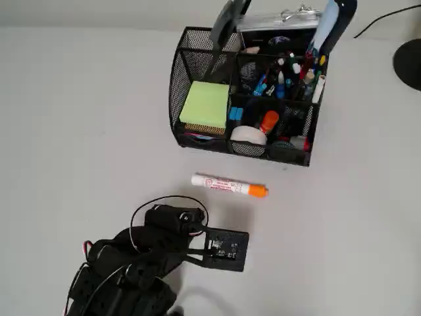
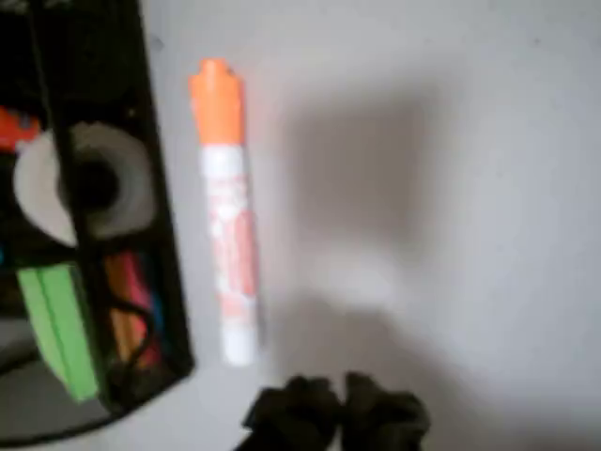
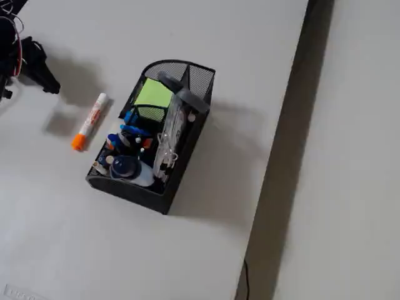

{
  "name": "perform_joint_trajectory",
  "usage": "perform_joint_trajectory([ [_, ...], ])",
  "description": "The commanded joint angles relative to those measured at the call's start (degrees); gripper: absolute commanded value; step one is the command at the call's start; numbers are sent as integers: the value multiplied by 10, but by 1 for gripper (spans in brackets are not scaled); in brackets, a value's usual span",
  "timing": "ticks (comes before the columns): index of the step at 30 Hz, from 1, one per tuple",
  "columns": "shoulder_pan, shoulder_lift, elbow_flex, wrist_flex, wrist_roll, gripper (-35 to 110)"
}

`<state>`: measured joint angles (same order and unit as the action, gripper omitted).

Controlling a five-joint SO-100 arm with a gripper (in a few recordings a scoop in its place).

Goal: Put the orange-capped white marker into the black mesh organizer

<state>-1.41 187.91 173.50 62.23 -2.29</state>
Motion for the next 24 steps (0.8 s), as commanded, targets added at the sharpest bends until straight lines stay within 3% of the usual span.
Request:
perform_joint_trajectory([
  [1, 7, 6, -4, 1, 4, 0],
  [24, 9, 6, -47, -49, -40, 0],
])
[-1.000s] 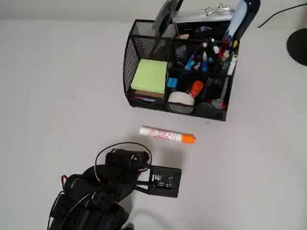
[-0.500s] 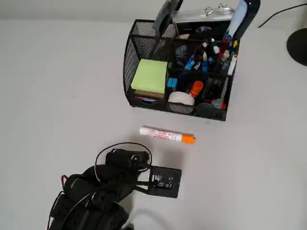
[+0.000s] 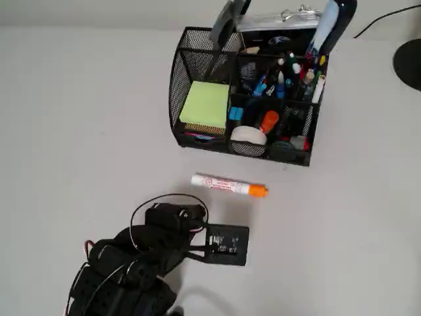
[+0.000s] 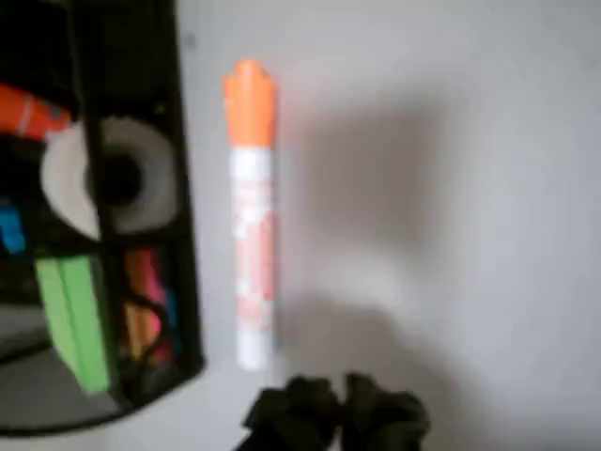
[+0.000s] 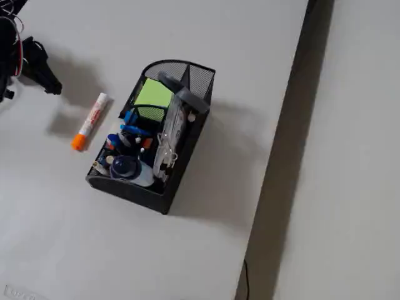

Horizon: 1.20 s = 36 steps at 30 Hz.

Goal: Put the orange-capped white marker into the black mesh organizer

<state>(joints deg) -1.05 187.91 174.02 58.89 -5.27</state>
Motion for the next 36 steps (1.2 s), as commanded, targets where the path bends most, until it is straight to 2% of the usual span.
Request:
perform_joint_trajectory([
  [1, 0, 4, -56, -16, -7, 0],
  [4, -17, -36, -76, -37, 7, 1],
  [10, -34, -295, -185, -113, 25, 7],
  [14, -50, -436, -251, -145, 40, 18],
  [17, -52, -557, -319, -157, 61, 19],
  [23, -35, -749, -446, -134, 82, 19],
  [36, 11, -925, -578, -78, 86, 18],
])
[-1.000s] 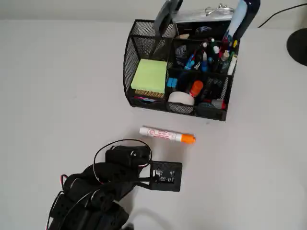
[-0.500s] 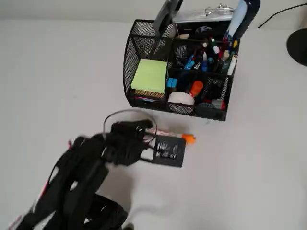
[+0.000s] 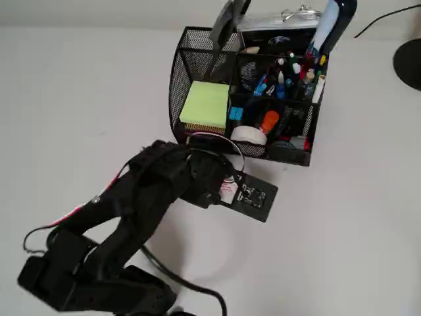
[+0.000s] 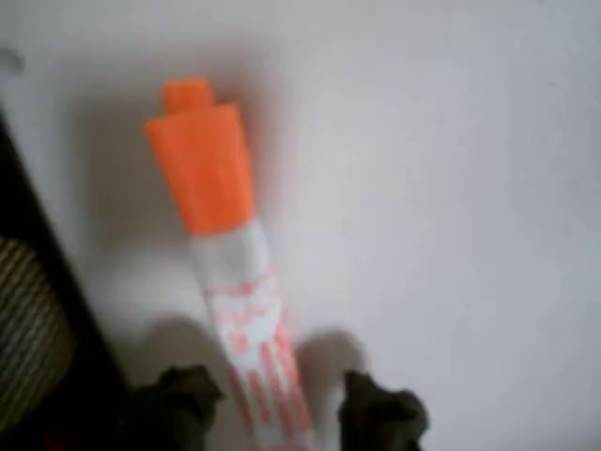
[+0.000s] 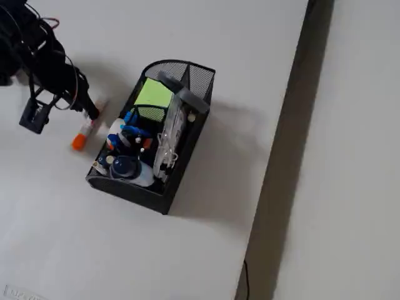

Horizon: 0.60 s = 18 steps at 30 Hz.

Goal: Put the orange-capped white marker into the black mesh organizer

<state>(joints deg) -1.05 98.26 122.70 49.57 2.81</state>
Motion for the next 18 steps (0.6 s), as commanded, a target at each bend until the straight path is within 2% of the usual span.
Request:
perform_joint_trajectory([
  [1, 11, -43, -76, 19, 5, 18],
  [6, 21, -83, -104, 25, 2, 11],
  [10, 25, -94, -109, 26, 0, 0],
  [15, 25, -83, -112, 44, -19, 0],
  [18, 23, -46, -119, 61, -74, 0],
])
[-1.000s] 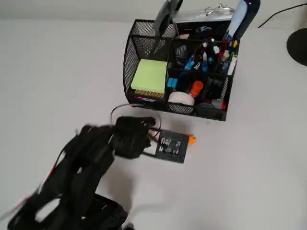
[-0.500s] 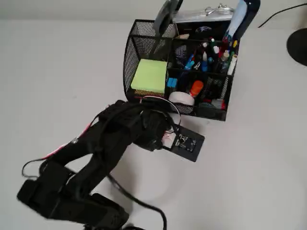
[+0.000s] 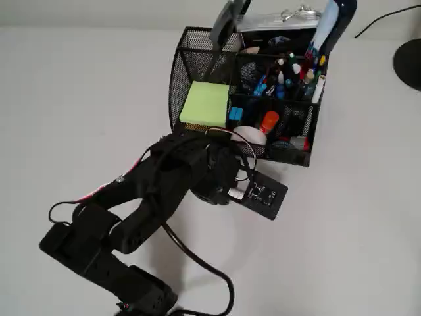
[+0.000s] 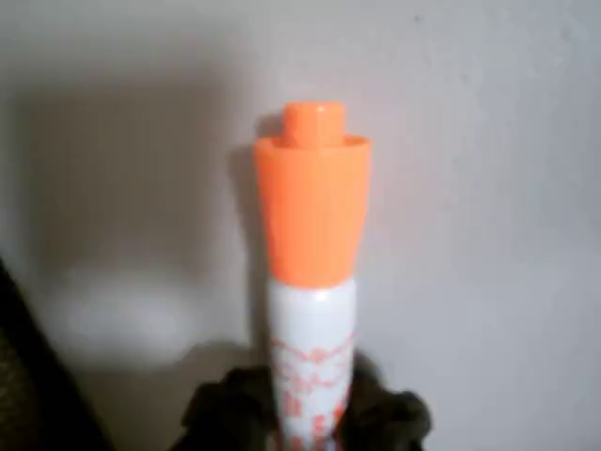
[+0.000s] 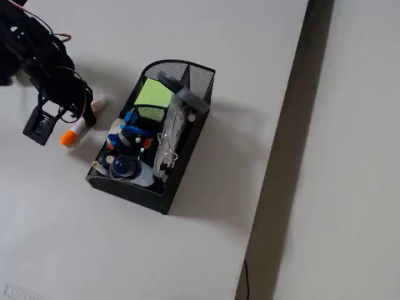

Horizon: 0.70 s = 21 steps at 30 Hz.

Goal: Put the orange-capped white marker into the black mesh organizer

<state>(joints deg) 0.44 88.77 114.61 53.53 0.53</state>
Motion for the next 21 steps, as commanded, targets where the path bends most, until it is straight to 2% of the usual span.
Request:
perform_joint_trajectory([
  [1, 4, 69, -43, 34, -72, 0],
  [7, -23, 250, -93, 93, -207, 0],
  [11, -39, 292, -181, 98, -301, 0],
  [15, -28, 314, -187, -9, -404, 0],
  [21, 22, 279, -174, -231, -514, 0],
])
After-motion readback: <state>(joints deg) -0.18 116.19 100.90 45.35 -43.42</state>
